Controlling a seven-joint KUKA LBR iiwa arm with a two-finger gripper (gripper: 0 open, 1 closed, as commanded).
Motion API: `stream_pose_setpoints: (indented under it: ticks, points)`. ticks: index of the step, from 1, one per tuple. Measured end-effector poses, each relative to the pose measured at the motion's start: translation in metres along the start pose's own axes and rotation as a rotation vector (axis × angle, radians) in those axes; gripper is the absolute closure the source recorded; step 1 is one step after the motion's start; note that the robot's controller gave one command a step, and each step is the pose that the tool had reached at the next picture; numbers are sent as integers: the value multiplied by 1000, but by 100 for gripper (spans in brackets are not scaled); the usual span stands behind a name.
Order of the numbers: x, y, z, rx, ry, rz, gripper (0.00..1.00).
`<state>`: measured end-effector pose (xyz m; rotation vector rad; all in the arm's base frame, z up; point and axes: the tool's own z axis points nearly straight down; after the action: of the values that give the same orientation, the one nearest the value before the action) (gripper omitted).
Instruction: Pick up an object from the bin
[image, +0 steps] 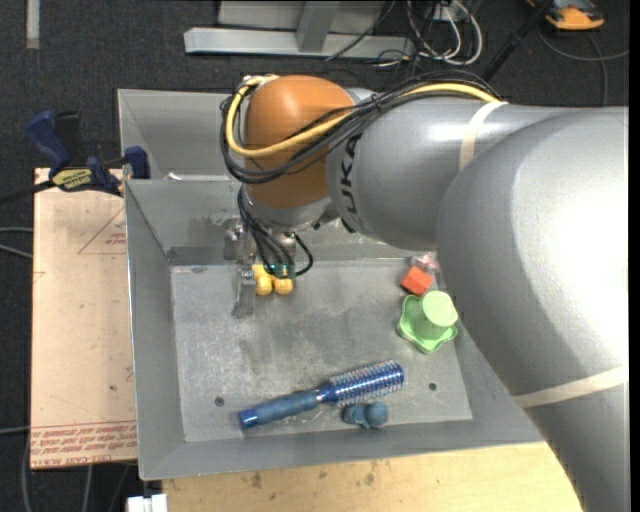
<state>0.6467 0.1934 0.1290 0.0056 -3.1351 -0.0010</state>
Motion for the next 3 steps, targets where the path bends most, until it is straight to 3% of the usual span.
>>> stream_pose_setpoints:
  ticks: [1, 2, 3]
  points:
    - [35, -105, -37, 4, -8, -51, 0]
    - [112, -112, -7, 1, -2, -240, 0]
    - [162, -120, 60, -1, -24, -196, 0]
